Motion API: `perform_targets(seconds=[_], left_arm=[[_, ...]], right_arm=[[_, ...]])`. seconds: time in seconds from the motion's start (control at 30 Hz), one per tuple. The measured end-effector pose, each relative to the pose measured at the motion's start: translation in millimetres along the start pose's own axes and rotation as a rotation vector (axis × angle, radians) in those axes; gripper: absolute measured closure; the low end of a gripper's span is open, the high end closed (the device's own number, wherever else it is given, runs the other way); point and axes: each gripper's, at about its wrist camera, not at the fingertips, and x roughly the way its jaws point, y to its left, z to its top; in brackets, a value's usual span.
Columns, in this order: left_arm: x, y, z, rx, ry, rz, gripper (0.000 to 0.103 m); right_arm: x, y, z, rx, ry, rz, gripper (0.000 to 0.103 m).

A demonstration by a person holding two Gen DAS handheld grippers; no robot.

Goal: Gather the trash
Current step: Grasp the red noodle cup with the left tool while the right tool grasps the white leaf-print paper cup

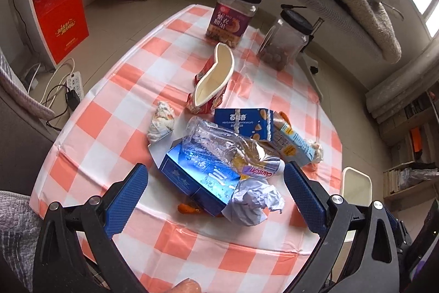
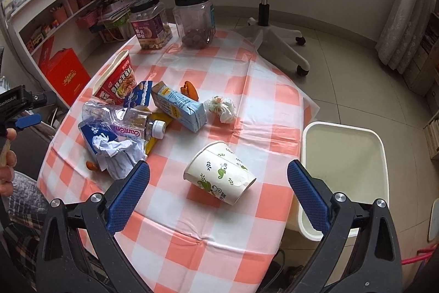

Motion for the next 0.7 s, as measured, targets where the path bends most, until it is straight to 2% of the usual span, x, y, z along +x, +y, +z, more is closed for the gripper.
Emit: perform_targets(seconds=[0.07, 0.13, 0.23, 0.33, 0.4, 0.43, 0.53, 0.63, 0.67, 0.7], left_arm=[[28, 15, -9, -0.085, 0.08, 0.029, 0.007], [42, 21, -9, -0.125, 0.118, 0.011, 0.009], [40, 14, 3, -0.088, 0.066, 0.055, 0.009], [27, -1, 30, -0.019, -0.025, 0.066, 0.009], [22, -17, 52, 0.073, -0.088, 0.106, 0.009], [26, -26, 63, 0.119, -0.091, 0.136, 0.009], [57, -46, 91, 0.216, -0.02, 0.209, 0.009], [100, -54, 102, 0.269, 0.037, 0.302, 0.009], [114, -53, 103, 0.287, 0.054, 0.331, 0.012], [128, -52, 103, 0.302, 0.074, 0.355, 0.019]], right_arm=[[21, -1, -5, -0.029, 0.08, -0.041, 0.007], [32, -3, -4, -0.068, 0.121, -0.047, 0.007], [46, -8, -4, -0.087, 0.156, -0.07, 0.007], [52, -13, -1, -0.074, 0.175, -0.058, 0.007], [53, -13, 1, -0.074, 0.174, -0.047, 0.007], [53, -13, 2, -0.078, 0.174, -0.043, 0.007], [60, -10, 1, -0.103, 0.184, -0.044, 0.007], [68, -5, -1, -0.162, 0.19, -0.044, 0.007], [71, -3, -2, -0.184, 0.194, -0.033, 0.007], [74, -1, -4, -0.207, 0.201, -0.028, 0.007]])
